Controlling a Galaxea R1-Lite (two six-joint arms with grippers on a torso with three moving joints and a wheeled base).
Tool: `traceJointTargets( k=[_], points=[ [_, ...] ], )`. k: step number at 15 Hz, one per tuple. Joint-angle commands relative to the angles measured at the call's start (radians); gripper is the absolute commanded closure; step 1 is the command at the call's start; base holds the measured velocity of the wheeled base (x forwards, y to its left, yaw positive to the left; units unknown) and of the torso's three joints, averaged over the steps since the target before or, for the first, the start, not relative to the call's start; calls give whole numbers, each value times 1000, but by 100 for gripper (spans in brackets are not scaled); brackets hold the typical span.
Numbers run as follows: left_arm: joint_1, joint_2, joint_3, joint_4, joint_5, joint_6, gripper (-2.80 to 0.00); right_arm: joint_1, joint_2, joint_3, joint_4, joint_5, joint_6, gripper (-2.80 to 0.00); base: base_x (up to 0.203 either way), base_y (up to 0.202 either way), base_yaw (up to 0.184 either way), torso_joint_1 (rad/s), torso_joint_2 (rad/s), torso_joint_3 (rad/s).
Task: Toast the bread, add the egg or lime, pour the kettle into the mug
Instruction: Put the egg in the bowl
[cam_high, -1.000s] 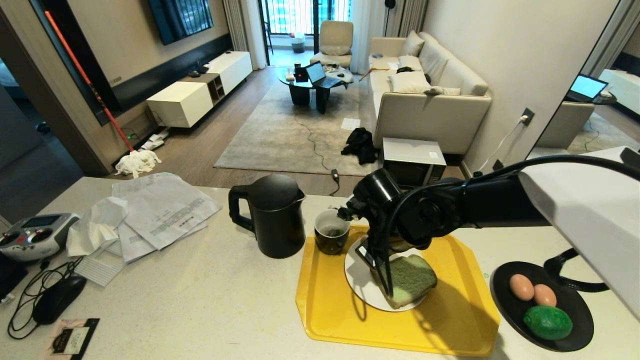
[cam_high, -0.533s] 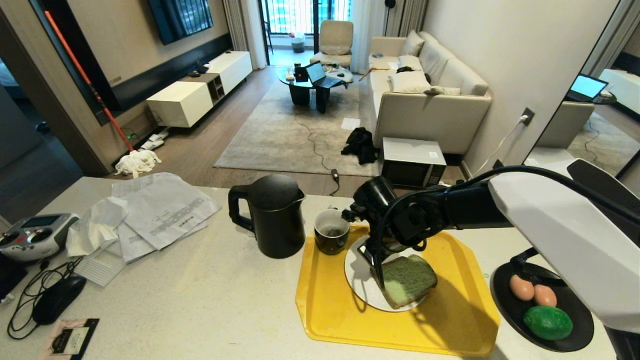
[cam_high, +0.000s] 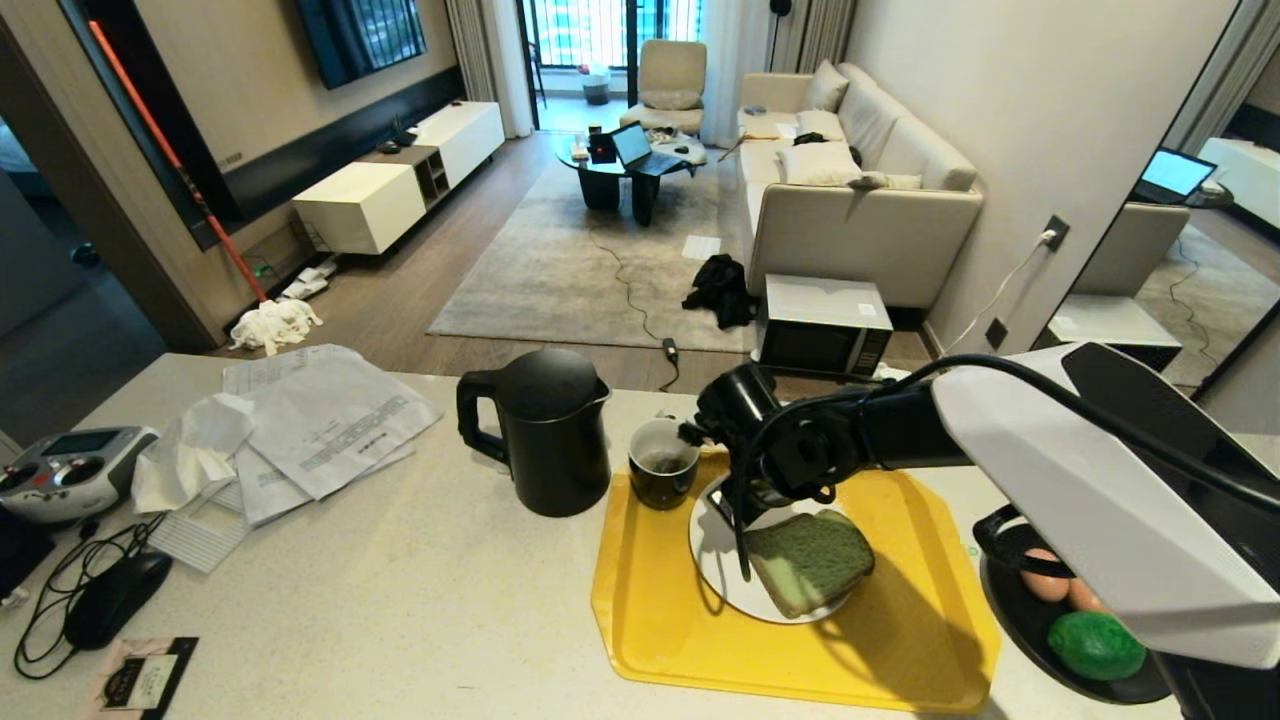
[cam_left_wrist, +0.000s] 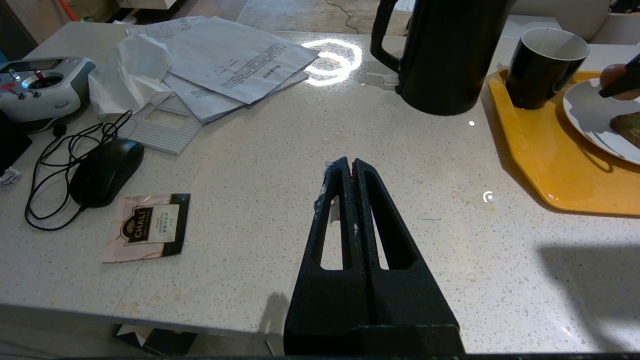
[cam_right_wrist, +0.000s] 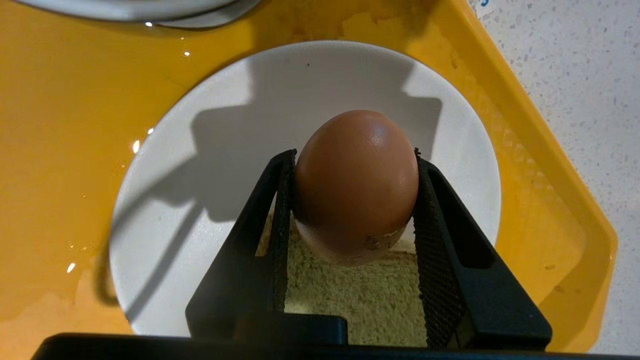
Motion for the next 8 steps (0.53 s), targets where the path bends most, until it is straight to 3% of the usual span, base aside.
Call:
traceJointTargets(
  k=[1,8],
  points=[
    [0,-1,0,0,0,0,0,-6,21,-4,-1,-4,-1,0,0,0,0,0,0,0],
    [0,-1,0,0,0,0,0,-21,49,-28,0,-5,-5,0,0,0,0,0,0,0]
  ],
)
